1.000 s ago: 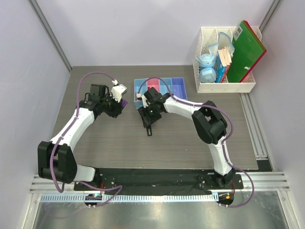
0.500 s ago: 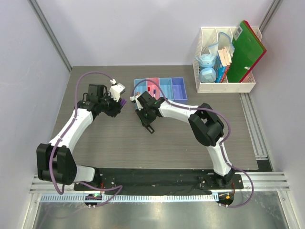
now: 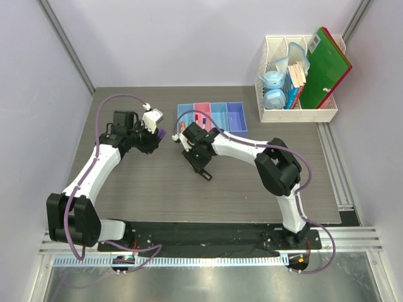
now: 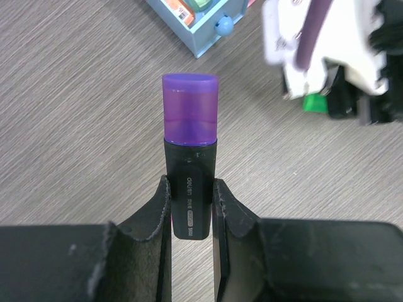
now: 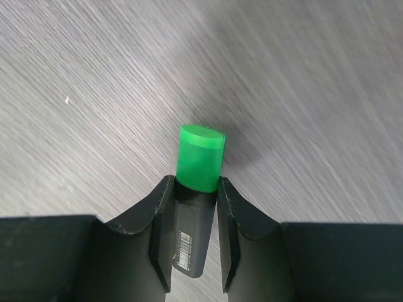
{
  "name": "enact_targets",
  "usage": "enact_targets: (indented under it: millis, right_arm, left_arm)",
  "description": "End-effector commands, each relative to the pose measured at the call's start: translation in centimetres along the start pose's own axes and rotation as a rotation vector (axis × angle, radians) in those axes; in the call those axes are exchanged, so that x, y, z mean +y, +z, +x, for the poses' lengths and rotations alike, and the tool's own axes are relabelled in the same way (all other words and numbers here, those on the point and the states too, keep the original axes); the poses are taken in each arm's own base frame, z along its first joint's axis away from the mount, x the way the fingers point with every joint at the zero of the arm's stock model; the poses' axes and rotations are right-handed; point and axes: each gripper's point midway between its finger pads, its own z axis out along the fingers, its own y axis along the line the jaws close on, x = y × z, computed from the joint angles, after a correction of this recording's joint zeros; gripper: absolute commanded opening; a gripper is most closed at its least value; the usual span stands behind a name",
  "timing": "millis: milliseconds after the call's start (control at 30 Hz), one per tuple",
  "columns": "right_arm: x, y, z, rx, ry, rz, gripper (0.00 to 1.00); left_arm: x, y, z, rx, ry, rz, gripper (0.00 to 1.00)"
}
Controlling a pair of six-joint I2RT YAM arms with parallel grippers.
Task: Sort the stationery into containers
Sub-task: Pick up the pen from the center of the board, then place the pen in the storage box.
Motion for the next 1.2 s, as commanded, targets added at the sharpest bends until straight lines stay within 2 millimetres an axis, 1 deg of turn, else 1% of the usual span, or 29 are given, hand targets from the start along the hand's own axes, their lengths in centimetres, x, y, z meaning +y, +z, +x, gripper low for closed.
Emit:
enact_targets:
  millis: [0, 67, 100, 167, 200, 267, 300, 367, 400, 433, 467, 500, 533, 600, 667, 700, 733, 767, 833, 967, 1033, 1067, 1167]
  right_arm:
    - [-3.6, -6.2, -2.5, -0.108, 0.039, 0.050, 0.01]
    - [-5.4, -7.2, -3.0, -0.130, 0.079, 0.066, 0.01]
    - [-7.5, -8.0, -3.4, -0.152, 0.122, 0.090, 0.01]
    - [-9.5, -8.8, -3.9, -0.175, 0.160, 0.126, 0.01]
    - [-11.3, -9.7, -4.4, -0.201, 0.184, 0.160, 0.01]
    - [-13.7, -10.5, -4.7, -0.216, 0.208, 0.222, 0.01]
    - [-16.2, -11.4, -5.1, -0.237, 0.240, 0.279, 0.01]
    - [-18.4, -12.0, -5.6, -0.260, 0.268, 0.314, 0.01]
    - [-19.9, -12.4, -6.4, -0.283, 0.284, 0.334, 0.01]
    - [-21.5, -13.0, -6.5, -0.297, 0.308, 0.353, 0.01]
    - [-22.5, -13.3, -6.7, -0.306, 0.321, 0.367, 0.01]
    - [-23.5, -13.6, -7.5, -0.325, 0.328, 0.379, 0.01]
    - [-24.5, -13.9, -7.5, -0.335, 0.340, 0.390, 0.01]
    - [-25.6, -13.8, -8.3, -0.350, 0.341, 0.401, 0.01]
    - [-26.6, -13.3, -8.4, -0.347, 0.348, 0.414, 0.01]
    - [-27.0, -13.4, -8.8, -0.357, 0.348, 0.418, 0.01]
    - [-27.5, -12.3, -8.5, -0.340, 0.353, 0.415, 0.01]
    - [-27.8, -12.0, -8.4, -0.337, 0.357, 0.414, 0.01]
    - [-28.0, -10.6, -7.9, -0.314, 0.365, 0.401, 0.01]
    - [-28.6, -9.0, -6.9, -0.293, 0.375, 0.406, 0.01]
    - [-28.9, -8.6, -6.6, -0.288, 0.381, 0.410, 0.02]
    - [-28.9, -8.5, -6.5, -0.287, 0.381, 0.408, 0.04]
    - [-28.8, -8.7, -6.6, -0.293, 0.383, 0.397, 0.16]
  left_arm:
    - [-0.2, -0.5, -2.1, -0.070, 0.018, 0.025, 0.00]
    - [-0.1, -0.6, -2.6, -0.081, 0.018, 0.029, 0.00]
    - [-0.2, -0.6, -2.8, -0.083, 0.012, 0.031, 0.00]
    - [-0.2, -0.8, -3.2, -0.094, 0.011, 0.033, 0.00]
    - [-0.3, -0.8, -3.4, -0.100, 0.006, 0.037, 0.00]
    - [-0.3, -0.9, -3.8, -0.115, 0.006, 0.036, 0.00]
    - [-0.5, -1.0, -4.0, -0.122, 0.005, 0.046, 0.00]
    - [-0.6, -1.0, -4.3, -0.132, -0.002, 0.053, 0.00]
    - [-0.7, -1.0, -4.3, -0.133, -0.006, 0.061, 0.00]
    - [-0.8, -0.9, -4.4, -0.135, -0.010, 0.065, 0.00]
    - [-0.8, -1.0, -4.5, -0.136, -0.013, 0.067, 0.00]
    - [-0.8, -0.9, -4.4, -0.134, -0.016, 0.069, 0.00]
    - [-0.8, -0.8, -4.3, -0.131, -0.017, 0.070, 0.00]
    - [-0.9, -0.7, -4.3, -0.130, -0.018, 0.075, 0.00]
    - [-0.9, -0.6, -4.3, -0.127, -0.023, 0.080, 0.00]
    - [-0.9, -0.6, -4.3, -0.128, -0.025, 0.082, 0.00]
    - [-1.0, -0.5, -4.3, -0.126, -0.031, 0.089, 0.00]
    - [-1.0, -0.4, -4.4, -0.127, -0.036, 0.094, 0.00]
    - [-1.1, -0.4, -4.5, -0.130, -0.039, 0.098, 0.00]
    - [-1.3, -0.3, -4.8, -0.135, -0.037, 0.112, 0.00]
    - [-1.2, -0.3, -5.1, -0.142, -0.046, 0.116, 0.00]
    - [-1.3, -0.1, -5.2, -0.145, -0.050, 0.130, 0.00]
    - [-1.6, 0.0, -6.1, -0.162, -0.071, 0.154, 0.00]
